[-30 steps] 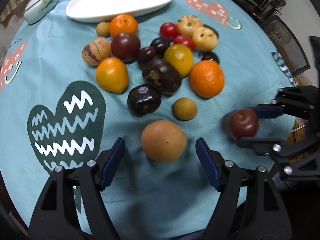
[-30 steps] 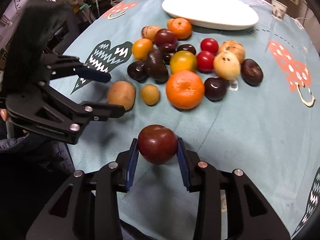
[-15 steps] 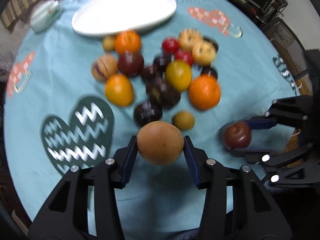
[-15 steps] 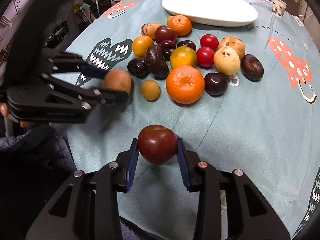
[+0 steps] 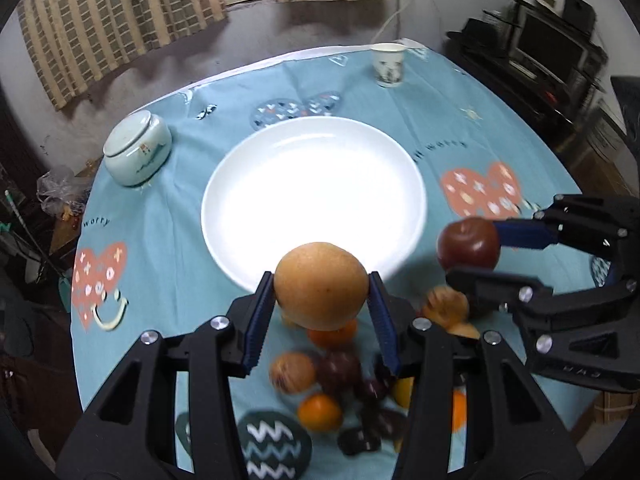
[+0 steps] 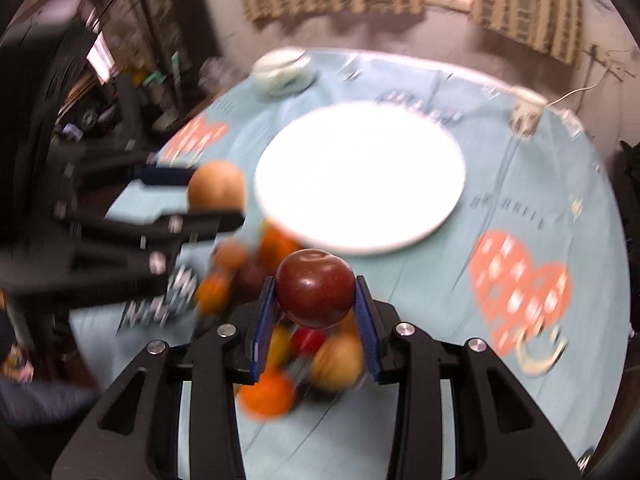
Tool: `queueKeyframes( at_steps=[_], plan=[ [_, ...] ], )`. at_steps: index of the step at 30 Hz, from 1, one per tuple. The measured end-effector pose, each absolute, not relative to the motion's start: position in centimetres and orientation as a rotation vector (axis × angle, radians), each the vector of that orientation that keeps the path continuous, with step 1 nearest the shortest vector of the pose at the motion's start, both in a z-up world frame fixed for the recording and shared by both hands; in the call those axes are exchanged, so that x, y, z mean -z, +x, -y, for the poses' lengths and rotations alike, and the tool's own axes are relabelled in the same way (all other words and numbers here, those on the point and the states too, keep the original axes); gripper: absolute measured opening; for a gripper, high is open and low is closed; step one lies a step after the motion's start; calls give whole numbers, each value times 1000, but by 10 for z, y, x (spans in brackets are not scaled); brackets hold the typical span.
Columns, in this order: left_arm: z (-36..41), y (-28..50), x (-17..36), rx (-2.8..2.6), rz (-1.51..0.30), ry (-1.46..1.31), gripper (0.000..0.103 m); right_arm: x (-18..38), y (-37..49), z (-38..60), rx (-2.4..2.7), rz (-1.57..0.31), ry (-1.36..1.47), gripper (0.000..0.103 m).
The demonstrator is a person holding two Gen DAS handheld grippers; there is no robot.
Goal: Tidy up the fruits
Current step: 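Carry both fruits to the white plate and release them there, then grasp a dark plum with the left tool while the right tool grasps an orange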
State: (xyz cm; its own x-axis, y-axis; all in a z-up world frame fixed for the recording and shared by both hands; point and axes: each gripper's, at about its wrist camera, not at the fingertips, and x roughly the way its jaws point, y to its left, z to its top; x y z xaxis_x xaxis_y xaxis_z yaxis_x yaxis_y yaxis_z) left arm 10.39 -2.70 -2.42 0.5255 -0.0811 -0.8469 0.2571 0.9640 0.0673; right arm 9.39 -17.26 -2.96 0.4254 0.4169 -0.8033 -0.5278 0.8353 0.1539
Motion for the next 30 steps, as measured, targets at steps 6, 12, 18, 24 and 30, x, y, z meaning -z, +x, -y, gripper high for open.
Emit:
queueKeyframes(
  at_steps=[6,12,18,24,30],
  plan=[
    [24,170,64,109,-1084,150,47,60,182,160,-487,-1020,-91,38],
    [8,196,103,61,-1181,128,50,101,226,144,-435,-1118,-105,39],
    [-4,195,92,35,-1139,111,72,103,228,145,-414,-1121,-161,40],
    [-11,182,67,31,-1098,63,74,81,224,163,-430,-1132,-45,44],
    [-26,158,49,-7,-1075,33,73,50,217,170,-412,-1064,71,62]
  ],
)
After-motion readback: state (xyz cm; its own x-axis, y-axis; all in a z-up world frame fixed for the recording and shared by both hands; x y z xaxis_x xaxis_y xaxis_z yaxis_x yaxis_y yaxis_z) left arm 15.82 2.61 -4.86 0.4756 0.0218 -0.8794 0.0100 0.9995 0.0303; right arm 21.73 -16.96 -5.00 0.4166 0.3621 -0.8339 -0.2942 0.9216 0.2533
